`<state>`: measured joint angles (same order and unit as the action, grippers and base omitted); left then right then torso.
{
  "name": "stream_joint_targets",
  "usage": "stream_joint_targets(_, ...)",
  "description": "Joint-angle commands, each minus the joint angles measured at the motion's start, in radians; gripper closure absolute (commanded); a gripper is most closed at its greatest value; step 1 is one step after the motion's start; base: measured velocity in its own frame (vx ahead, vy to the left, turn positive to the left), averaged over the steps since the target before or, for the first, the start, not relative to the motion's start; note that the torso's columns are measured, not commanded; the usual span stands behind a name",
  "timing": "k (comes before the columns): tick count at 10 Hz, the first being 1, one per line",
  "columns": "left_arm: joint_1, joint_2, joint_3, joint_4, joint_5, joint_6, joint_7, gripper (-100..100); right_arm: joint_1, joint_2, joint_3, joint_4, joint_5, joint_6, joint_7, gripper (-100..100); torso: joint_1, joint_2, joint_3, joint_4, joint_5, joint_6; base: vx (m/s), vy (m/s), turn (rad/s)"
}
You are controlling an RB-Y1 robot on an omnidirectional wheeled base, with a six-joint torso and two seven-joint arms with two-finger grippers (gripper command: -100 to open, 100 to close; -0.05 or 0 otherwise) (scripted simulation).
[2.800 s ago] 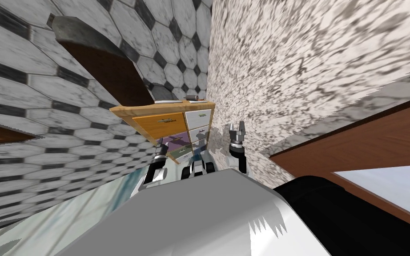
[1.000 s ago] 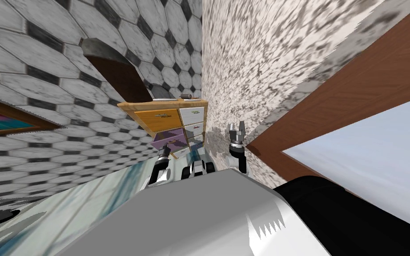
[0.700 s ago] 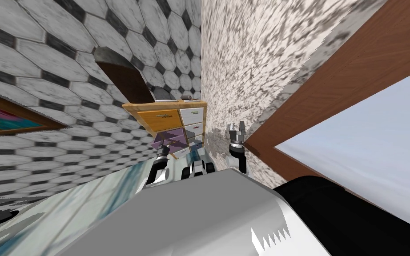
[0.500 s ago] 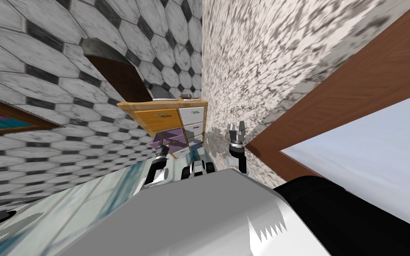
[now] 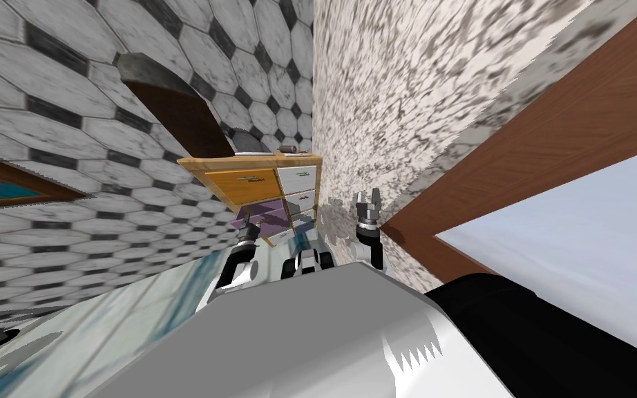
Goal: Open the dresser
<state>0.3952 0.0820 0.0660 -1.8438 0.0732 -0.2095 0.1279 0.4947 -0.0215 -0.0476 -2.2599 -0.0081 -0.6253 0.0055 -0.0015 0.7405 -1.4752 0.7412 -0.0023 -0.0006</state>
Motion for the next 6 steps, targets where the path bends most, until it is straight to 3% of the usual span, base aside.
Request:
stream_joint_targets(1, 0.001, 0.000, 0.000, -0.003, 0.000, 0.007, 0.000, 0, 0.000, 0.000, 0.000, 0.000, 0.000, 0.000, 0.000, 0, 0.000, 0.000, 0.001, -0.001, 0.001, 0.000, 0.000, 0.000, 0.000)
stream_joint_targets(6, 0.003, 0.000, 0.000, 0.000, 0.000, 0.009, 0.000, 0, 0.000, 0.000, 0.000, 0.000, 0.000, 0.000, 0.000, 0, 0.001, -0.002, -0.001, -0.003, 0.002, 0.000, 0.000, 0.000, 0.000)
